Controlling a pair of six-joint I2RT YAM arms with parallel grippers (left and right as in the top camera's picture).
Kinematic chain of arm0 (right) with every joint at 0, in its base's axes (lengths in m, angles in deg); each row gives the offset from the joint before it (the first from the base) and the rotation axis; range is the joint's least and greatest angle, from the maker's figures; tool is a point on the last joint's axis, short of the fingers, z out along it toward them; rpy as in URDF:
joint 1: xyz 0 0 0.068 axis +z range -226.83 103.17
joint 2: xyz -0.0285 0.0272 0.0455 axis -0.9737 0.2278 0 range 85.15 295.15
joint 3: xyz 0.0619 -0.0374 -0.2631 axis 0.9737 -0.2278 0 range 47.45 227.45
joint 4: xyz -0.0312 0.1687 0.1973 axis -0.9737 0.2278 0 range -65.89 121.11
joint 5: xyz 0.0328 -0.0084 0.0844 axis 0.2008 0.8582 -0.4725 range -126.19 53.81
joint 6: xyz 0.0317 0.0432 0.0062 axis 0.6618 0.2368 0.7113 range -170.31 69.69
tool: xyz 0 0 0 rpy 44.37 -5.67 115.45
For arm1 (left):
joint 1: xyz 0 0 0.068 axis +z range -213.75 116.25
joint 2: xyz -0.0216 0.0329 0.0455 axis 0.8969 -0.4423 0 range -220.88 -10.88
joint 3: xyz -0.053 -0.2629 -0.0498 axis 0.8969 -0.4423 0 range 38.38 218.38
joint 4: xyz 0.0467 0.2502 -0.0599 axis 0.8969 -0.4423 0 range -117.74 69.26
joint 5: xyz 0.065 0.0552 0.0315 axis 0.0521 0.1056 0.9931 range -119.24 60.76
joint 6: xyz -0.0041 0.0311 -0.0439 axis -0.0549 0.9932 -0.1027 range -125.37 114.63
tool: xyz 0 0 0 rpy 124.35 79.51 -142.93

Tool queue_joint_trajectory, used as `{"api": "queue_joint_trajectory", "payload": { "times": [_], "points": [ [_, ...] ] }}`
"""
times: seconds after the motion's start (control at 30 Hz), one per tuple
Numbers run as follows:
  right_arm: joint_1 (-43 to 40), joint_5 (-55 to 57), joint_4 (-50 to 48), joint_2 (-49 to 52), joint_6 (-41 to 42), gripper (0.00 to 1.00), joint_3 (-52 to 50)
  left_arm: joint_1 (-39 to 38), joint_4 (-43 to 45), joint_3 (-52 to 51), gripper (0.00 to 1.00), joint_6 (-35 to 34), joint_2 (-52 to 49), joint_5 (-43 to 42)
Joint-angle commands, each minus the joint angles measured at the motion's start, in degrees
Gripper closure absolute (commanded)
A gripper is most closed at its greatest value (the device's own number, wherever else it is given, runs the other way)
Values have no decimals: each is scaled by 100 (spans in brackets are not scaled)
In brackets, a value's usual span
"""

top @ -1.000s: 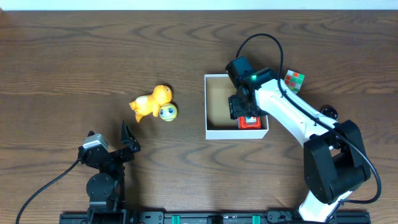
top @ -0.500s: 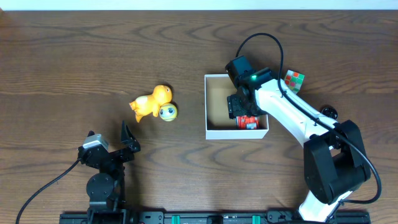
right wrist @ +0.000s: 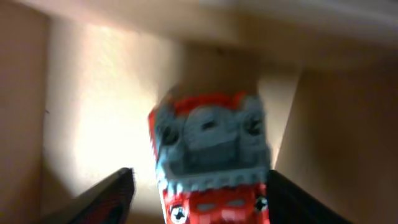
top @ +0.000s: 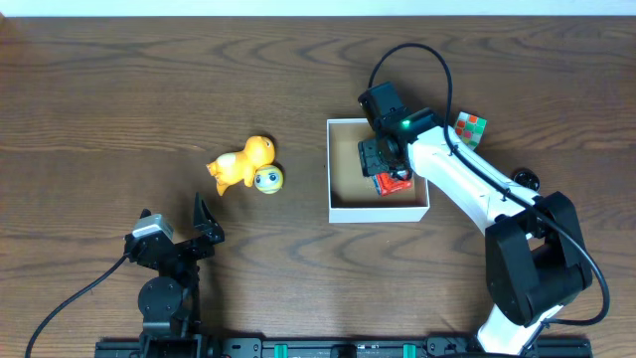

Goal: Pack container
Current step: 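Lower the red car into the box and open right gripper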

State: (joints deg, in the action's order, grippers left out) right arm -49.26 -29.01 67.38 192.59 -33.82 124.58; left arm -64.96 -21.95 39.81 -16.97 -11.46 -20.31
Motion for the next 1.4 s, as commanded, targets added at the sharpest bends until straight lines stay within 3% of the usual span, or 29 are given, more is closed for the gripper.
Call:
{"api": "queue_joint_trajectory", "payload": {
  "times": [0.0,0.13,0.77,1.07,1.2,1.37],
  "points": [
    [35,57,-114,59,-308,40,-9,28,-199,-120,2,98,35,7],
    [35,52,46,59,-306,48,-9,28,-199,-120,2,98,35,7],
    [37,57,1211,-11,-249,52,7,28,-199,-120,2,98,35,7],
    [37,168,1244,-450,-238,54,125,28,-199,-120,2,98,35,7],
    [35,310,1110,-656,-240,48,188,28,-199,-120,2,98,35,7],
    [35,356,903,-713,-243,35,188,28,-199,-120,2,98,35,7]
  ]
}}
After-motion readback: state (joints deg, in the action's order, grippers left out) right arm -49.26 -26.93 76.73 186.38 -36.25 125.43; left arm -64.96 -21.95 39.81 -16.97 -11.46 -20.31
